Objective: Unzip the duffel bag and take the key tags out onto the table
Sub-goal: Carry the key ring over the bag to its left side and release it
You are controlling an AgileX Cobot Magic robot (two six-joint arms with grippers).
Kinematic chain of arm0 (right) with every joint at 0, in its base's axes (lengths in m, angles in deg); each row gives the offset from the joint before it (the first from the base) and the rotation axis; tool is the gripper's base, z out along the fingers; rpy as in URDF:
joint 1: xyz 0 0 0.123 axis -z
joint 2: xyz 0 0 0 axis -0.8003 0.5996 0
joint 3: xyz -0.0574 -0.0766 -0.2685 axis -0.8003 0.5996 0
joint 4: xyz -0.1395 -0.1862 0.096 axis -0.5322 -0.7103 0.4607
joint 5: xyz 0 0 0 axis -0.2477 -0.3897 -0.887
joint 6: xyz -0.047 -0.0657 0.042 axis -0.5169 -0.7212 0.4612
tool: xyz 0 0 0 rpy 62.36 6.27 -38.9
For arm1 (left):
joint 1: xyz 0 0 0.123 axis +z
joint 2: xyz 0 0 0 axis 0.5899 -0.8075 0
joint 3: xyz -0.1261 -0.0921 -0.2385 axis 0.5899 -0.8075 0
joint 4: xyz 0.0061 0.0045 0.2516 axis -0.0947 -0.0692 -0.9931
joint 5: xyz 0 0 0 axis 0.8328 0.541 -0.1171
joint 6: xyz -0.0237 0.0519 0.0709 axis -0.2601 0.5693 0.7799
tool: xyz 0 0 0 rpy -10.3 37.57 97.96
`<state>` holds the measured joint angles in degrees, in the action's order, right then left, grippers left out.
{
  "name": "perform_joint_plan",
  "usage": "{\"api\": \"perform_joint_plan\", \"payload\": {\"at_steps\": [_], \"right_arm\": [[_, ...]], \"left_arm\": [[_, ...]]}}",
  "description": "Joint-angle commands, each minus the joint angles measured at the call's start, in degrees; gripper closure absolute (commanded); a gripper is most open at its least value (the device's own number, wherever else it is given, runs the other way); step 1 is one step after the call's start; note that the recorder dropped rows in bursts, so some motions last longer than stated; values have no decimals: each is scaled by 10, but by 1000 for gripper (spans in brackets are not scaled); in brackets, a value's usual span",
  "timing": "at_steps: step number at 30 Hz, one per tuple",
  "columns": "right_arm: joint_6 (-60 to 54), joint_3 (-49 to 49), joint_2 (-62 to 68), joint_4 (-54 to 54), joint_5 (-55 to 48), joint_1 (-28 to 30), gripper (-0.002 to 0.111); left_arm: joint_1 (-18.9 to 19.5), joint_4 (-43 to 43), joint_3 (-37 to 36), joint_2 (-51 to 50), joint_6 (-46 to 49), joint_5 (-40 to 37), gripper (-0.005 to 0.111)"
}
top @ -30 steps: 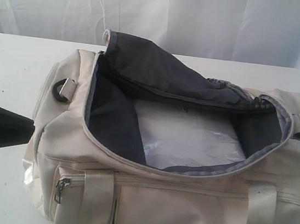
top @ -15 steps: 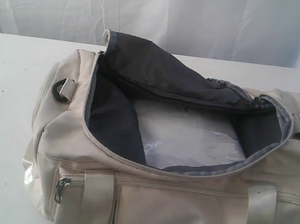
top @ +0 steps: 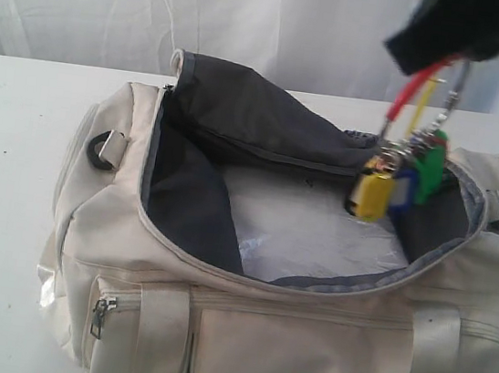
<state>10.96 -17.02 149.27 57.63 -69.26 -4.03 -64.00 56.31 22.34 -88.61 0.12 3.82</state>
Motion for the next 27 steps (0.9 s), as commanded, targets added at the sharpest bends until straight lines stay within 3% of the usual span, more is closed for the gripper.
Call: {"api": "perform_joint_plan", "payload": {"at_steps": [1,5,9,12,20,27], "right_arm": [[-3,-86,73,-7,4,-85,108],[-9,-185,165,-13,4,-164,108],[-12,-259,259,26,46,-201,108],[-24,-290,319,95,109,-206,108],[-24,-294,440,98,145,-205,108],[-24,-294,500,95,182,-200,108]], "left_arm": [[-3,-19,-7,18,-23,-4,107],[-3,-32,-7,29,-39,-14,107],[-3,-36,-7,37,-50,-32,107],[-3,-47,-15,47,-58,-35,107],[-3,-127,-47,100,-165,-29,107],[-3,-143,-54,109,-186,-24,107]]}}
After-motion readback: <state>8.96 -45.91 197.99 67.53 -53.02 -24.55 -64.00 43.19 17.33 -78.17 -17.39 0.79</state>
